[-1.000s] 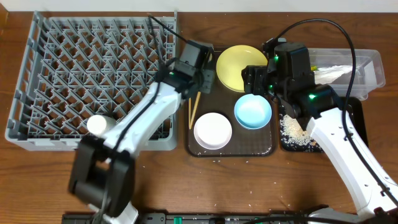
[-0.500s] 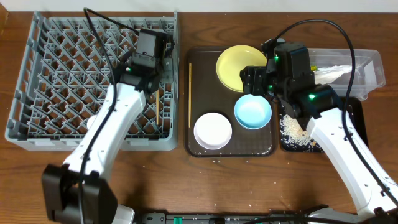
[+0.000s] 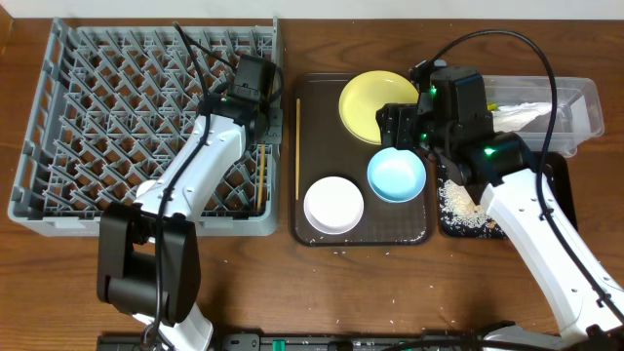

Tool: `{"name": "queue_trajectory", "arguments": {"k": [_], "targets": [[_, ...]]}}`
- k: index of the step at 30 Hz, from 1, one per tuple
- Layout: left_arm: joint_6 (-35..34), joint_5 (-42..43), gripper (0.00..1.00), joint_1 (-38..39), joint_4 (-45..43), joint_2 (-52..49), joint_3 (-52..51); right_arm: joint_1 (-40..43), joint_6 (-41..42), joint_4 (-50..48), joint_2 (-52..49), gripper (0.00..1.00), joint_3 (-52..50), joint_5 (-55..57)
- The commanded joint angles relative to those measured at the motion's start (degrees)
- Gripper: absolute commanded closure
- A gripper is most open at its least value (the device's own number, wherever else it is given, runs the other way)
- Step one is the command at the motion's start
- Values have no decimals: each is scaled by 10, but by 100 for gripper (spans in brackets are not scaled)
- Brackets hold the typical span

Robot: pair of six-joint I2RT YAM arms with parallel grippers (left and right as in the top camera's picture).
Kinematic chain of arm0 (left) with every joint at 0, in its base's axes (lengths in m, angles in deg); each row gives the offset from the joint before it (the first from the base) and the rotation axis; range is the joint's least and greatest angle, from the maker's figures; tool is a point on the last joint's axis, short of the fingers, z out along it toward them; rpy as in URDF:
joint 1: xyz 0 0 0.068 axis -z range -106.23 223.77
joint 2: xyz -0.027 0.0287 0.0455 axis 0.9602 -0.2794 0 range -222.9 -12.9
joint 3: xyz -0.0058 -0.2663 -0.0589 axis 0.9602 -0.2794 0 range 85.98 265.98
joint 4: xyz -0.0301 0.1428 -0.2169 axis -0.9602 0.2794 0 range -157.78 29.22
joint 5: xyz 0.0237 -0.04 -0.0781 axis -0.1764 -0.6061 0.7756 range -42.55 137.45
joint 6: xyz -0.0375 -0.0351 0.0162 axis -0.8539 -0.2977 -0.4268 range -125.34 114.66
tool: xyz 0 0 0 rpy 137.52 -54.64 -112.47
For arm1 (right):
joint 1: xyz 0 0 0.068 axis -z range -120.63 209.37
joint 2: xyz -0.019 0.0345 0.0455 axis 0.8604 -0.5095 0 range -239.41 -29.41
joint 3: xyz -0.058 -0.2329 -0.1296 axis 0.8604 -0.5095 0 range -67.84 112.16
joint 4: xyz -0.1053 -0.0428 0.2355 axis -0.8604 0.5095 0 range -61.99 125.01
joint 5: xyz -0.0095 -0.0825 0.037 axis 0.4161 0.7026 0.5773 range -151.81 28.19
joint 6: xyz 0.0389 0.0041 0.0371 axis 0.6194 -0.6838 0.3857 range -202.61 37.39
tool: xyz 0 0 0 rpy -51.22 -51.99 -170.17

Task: Sort waste into correct bins and load items into the dishwasher

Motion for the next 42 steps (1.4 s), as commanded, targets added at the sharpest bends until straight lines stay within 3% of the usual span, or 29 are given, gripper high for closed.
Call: {"name": "queue_trajectory", "arguments": {"k": [1, 6, 12, 16, 23, 34, 42], "targets": [[5, 19, 59, 0, 0, 5, 0, -3, 8, -2, -3, 24, 2, -4], [5, 28, 58, 0, 10, 40, 17, -3, 8, -3, -3, 23, 2, -4], [4, 108, 58, 14, 5, 116, 21, -3, 8, -14, -3, 23, 2, -4], [5, 106, 58, 46, 14, 121, 18, -3, 8, -18, -3, 23, 2, -4], [23, 38, 57, 101, 12, 26, -1, -3, 9, -17, -3, 22, 2, -5], [23, 29, 51, 106, -43, -118, -1, -3, 17, -15, -3, 21, 2, -5], [22, 1, 50, 104, -79, -129, 3, -3, 17, -16, -3, 21, 2, -5]]}}
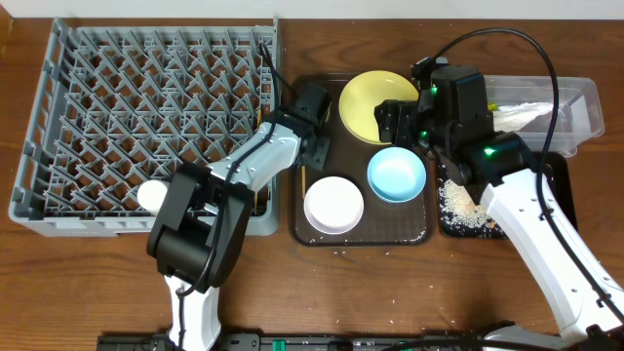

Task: Sort waste into correct bins and load items into the dishwasher

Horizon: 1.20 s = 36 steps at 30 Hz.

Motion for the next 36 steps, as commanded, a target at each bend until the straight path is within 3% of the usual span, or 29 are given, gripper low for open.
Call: {"name": "queue_trajectory", "arguments": {"k": [1, 8, 12, 17, 20, 26, 36], "targets": [[3, -29, 49, -3, -12, 0, 3, -3, 5, 0, -3, 21, 2, -3], [-23, -26, 49, -3, -35, -1, 3, -3, 6, 0, -3, 21, 2, -3], [-25, 22, 50, -3, -32, -3, 3, -3, 6, 0, -3, 21, 2, -3], [-35, 25, 59, -3, -33, -19, 3, -3, 7, 2, -3, 22, 2, -3], [-47, 25, 60, -4, -37, -20, 3, -3, 7, 2, -3, 22, 2, -10], [-110, 33, 60, -4, -45, -27, 3, -3, 6, 1, -3, 22, 2, -11], [-77, 32, 60, -4, -29, 2, 31, -3, 6, 1, -3, 22, 2, -22]]}}
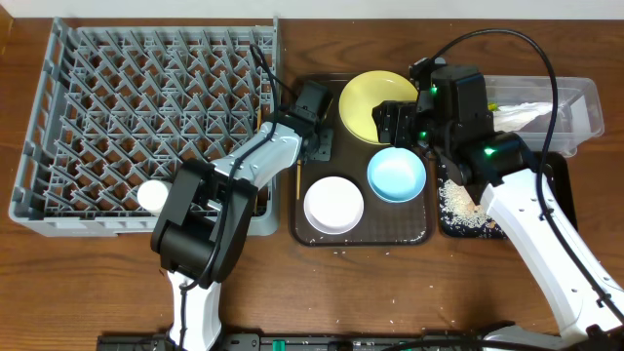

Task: Sort waste into correct bins and load items into the dishwasher

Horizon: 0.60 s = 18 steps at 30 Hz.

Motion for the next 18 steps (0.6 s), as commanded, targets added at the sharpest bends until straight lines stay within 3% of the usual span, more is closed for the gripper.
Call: {"name": "queue_trajectory", "arguments": {"k": [1, 8, 18], "targets": [[26, 5, 60, -3, 18, 24, 28, -3, 6, 0, -3, 22, 2, -5], [53, -52, 60, -3, 54, 27, 27, -3, 6, -4, -3, 22, 2, -5], [76, -66, 60, -3, 63, 7, 23, -3, 19, -22, -3, 22, 2, -5]]}}
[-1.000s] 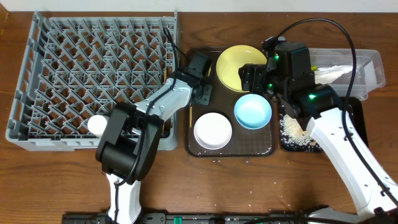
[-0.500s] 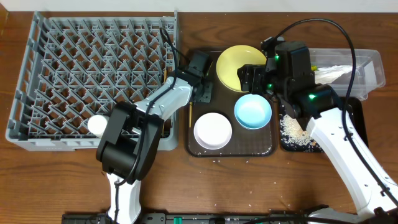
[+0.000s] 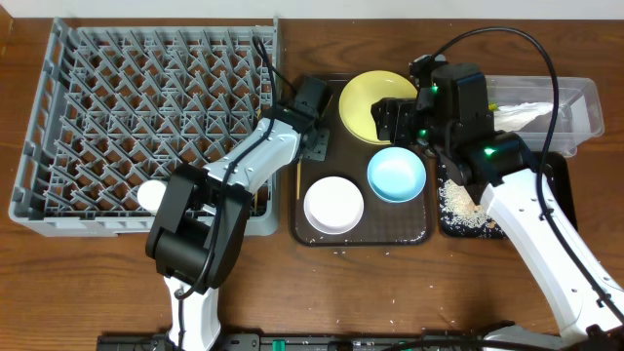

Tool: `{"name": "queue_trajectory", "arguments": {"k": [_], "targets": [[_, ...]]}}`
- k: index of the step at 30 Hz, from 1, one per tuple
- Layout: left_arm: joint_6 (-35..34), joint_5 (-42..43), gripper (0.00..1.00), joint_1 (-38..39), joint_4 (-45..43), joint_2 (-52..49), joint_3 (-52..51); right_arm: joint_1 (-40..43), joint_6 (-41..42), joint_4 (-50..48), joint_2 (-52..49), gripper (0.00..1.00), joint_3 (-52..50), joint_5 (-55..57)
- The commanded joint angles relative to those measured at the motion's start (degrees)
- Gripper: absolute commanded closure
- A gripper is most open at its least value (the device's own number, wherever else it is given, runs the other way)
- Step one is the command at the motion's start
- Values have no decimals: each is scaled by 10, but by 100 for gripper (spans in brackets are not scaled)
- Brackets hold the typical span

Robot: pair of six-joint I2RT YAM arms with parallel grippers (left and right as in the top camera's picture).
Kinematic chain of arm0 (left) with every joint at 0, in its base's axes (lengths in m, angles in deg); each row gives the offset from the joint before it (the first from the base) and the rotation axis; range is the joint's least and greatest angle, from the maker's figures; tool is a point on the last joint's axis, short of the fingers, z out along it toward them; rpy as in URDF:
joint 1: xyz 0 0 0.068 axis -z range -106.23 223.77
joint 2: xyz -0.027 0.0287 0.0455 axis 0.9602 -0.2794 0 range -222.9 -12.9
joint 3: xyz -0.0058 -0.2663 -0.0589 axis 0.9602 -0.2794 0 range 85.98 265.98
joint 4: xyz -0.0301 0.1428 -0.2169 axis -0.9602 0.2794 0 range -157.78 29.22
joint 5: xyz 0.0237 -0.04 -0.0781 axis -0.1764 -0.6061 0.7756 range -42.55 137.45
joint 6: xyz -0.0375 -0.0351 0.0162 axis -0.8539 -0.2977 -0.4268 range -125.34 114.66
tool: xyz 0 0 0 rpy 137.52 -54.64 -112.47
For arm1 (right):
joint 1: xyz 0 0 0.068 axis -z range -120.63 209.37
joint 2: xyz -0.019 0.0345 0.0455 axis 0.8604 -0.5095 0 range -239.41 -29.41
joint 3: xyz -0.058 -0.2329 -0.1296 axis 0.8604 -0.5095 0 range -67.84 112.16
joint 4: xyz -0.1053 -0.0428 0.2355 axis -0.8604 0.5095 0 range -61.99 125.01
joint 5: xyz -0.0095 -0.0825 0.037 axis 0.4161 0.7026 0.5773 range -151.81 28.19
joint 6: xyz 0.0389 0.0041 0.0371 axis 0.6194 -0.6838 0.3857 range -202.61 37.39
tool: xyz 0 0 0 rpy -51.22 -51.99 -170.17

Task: Sort waste into correct bins and load items into the dishwasher

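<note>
On the brown tray [image 3: 314, 229] lie a yellow plate [image 3: 363, 97], a blue bowl [image 3: 397, 175] and a white bowl [image 3: 333, 205]. A wooden chopstick [image 3: 297, 183] lies along the tray's left rim. Its upper end is hidden under my left gripper [image 3: 318, 144], which hangs low over that rim; its jaws are too dark to read. A second chopstick [image 3: 261, 187] lies in the grey dish rack [image 3: 58, 117] near the front right corner. My right gripper [image 3: 392, 122] hovers over the yellow plate's right edge, with its jaws unclear.
A clear plastic bin [image 3: 575, 102] at the far right holds white crumpled waste [image 3: 517, 114]. In front of it sits a black tray [image 3: 448, 219] with spilled rice [image 3: 460, 203]. Crumbs dot the table in front of the brown tray.
My left gripper has shifted slightly toward the back along the tray's left rim. The chopstick, dishes and right arm are unmoved.
First my left gripper was over the rack's right side, with one chopstick in the rack and another lying full length beside the tray. Then it stood over the tray's left rim, covering that chopstick's upper end, and it has stayed there. My right arm has held still.
</note>
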Motion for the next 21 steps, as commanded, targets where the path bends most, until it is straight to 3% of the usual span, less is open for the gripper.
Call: {"name": "queue_trajectory", "arguments": {"k": [1, 12, 18, 21], "targets": [[18, -19, 60, -3, 6, -15, 5, -3, 15, -3, -3, 22, 2, -3], [20, -19, 60, -3, 10, -46, 1, -3, 25, -3, -3, 22, 2, -5], [28, -19, 86, -2, 21, -46, 1, -3, 30, -5, -3, 22, 2, -5], [35, -19, 92, -2, 24, -46, 1, -3, 30, -5, -3, 22, 2, -6]]}}
